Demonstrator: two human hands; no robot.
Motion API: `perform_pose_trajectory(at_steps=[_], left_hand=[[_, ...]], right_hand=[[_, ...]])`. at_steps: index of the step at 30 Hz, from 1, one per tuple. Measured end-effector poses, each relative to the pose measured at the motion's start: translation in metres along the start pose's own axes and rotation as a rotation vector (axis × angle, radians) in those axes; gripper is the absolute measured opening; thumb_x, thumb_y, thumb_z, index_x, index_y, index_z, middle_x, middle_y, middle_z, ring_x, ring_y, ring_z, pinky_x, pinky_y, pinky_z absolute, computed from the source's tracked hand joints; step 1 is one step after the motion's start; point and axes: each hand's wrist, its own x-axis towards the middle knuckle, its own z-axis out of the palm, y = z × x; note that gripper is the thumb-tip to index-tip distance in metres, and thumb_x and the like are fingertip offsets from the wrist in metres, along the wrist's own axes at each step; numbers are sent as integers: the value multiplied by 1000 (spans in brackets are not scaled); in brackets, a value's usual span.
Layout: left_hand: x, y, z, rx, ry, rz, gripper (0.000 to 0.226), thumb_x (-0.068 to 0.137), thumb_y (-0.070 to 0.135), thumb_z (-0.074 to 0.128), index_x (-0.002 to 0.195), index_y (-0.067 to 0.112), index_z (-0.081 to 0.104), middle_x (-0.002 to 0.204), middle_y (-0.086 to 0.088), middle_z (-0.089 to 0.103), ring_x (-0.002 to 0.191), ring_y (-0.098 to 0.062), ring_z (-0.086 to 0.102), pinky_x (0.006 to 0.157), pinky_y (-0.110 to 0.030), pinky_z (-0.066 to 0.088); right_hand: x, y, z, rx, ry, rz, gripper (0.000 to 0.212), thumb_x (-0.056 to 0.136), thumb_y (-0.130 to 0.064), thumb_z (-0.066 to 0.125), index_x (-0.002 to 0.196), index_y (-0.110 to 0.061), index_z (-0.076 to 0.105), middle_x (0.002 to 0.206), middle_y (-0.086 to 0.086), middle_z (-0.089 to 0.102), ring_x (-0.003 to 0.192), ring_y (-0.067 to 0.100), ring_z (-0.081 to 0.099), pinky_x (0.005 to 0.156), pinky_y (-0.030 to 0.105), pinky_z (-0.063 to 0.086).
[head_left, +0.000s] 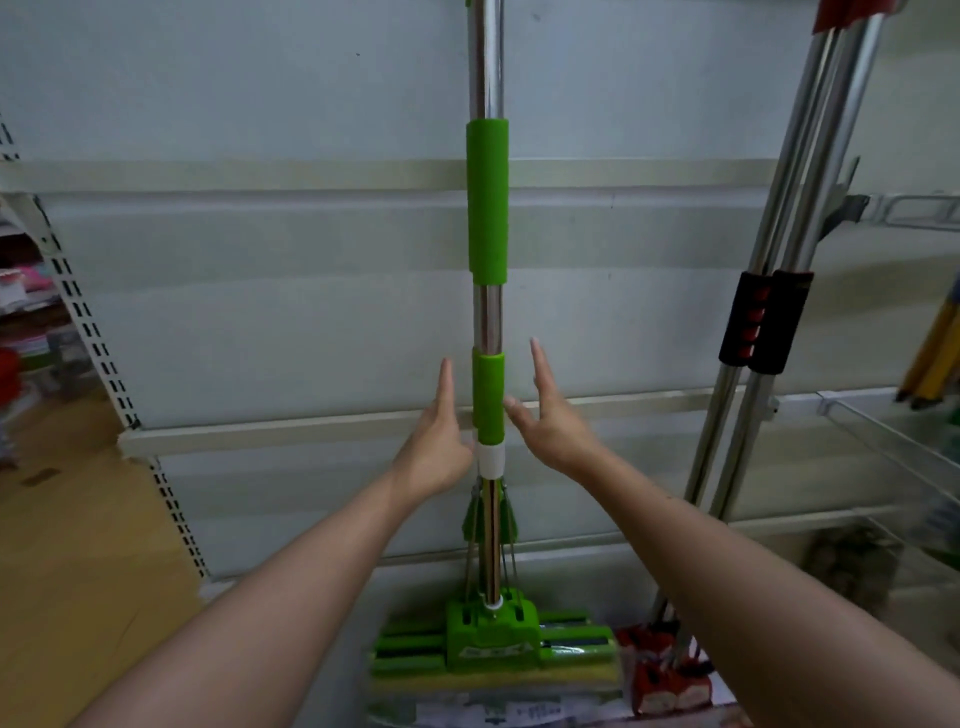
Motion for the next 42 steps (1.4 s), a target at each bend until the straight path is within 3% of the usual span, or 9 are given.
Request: perform_pose_trajectory(at_steps=[3,6,8,13,18,23,26,34,42], left_hand=[[-22,0,17,41,44,-99,79,91,10,52,152,16,2,149,-18,35,126,-36,47,94,-37,42],[-29,23,43,-103,299,77,54,87,0,50,139,11,38,130,-15,52,106,-37,57,89,-43,48],[-28,49,64,-202,311,230,50,83,-5,52,129,11,46,122,-12,54,97,-32,61,85,-45,51],[-40,129,117,-253,43,352,73,83,7,64,145,21,29,140,-10,38,109,-24,55,95,-33,44],[-63,203,173,-266,-236,432,99,78,17,73,151,28,7,153,-8,21,135,-28,36,110,-45,36],[-103,294,238,-105,-372,610,79,85,30,67,149,23,22,158,-2,12,144,-18,18,113,-29,20],[-132,347,291,-78,-412,706,71,84,34,68,145,17,36,158,-2,16,144,-19,18,114,-31,21],[-195,493,420,-30,-538,796,77,85,46,62,149,25,24,159,1,12,145,-23,16,116,-41,21],[-217,603,540,42,-671,869,82,84,51,62,149,24,22,159,-1,12,145,-24,16,117,-42,23]], right_hand=[[-29,25,-10,-48,12,90,75,97,-34,47,150,-33,-6,157,8,21,140,28,31,108,35,30],[-51,40,-37,-135,42,171,67,96,-39,48,151,-31,9,148,15,39,133,31,42,106,36,34],[-67,47,-60,-203,96,193,60,95,-42,48,148,-29,23,141,13,49,126,28,50,104,35,38],[-131,65,-130,-271,318,112,62,93,-33,55,147,-30,26,136,8,53,115,22,57,95,31,43],[-214,105,-215,-370,527,186,66,92,-35,57,148,-33,22,138,4,48,113,17,54,89,24,41],[-311,144,-318,-387,660,291,57,95,-40,50,147,-28,29,146,3,42,132,18,40,101,28,34],[-380,163,-381,-418,714,362,52,97,-42,44,145,-27,34,147,1,42,134,17,38,107,31,32],[-542,227,-517,-483,716,661,54,98,-51,31,145,-26,37,142,5,49,130,23,44,105,40,37],[-623,304,-603,-454,771,846,61,91,-59,42,145,-34,31,148,4,41,134,27,39,107,50,36]])
